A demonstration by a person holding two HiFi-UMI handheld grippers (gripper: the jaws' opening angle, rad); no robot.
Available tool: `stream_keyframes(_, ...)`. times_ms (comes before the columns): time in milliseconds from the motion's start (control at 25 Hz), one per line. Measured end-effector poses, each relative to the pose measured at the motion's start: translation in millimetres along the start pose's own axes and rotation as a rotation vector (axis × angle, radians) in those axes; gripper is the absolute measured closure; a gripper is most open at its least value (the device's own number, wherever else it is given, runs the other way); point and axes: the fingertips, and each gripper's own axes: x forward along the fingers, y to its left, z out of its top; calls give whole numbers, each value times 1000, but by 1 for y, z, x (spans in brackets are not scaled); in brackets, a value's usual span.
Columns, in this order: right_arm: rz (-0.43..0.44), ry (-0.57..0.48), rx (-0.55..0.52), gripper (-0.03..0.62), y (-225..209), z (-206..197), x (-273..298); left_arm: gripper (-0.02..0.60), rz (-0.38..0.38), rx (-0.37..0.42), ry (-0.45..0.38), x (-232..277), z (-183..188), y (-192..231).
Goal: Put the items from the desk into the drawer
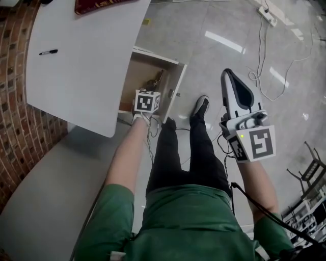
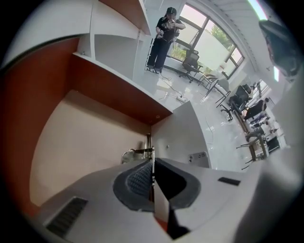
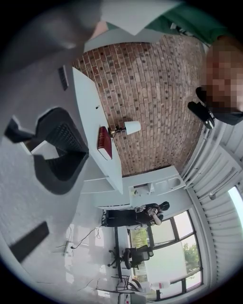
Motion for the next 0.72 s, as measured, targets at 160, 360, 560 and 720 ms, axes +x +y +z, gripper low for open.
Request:
stream_keyframes(160,14,26,21,591,7,-19,6,572,-9,-9,-1,13,-2,2)
stream_keyframes(360,33,58,40,591,15,-41,13,572,-17,-4,1,24,-5,5)
stream_keyframes(560,53,137,82,592,27,-76,16,572,-22,13,9,32,-10,8)
stream_keyframes(720,51,160,102,592,27,-92,18,572,-28,18,23,38,-18,9)
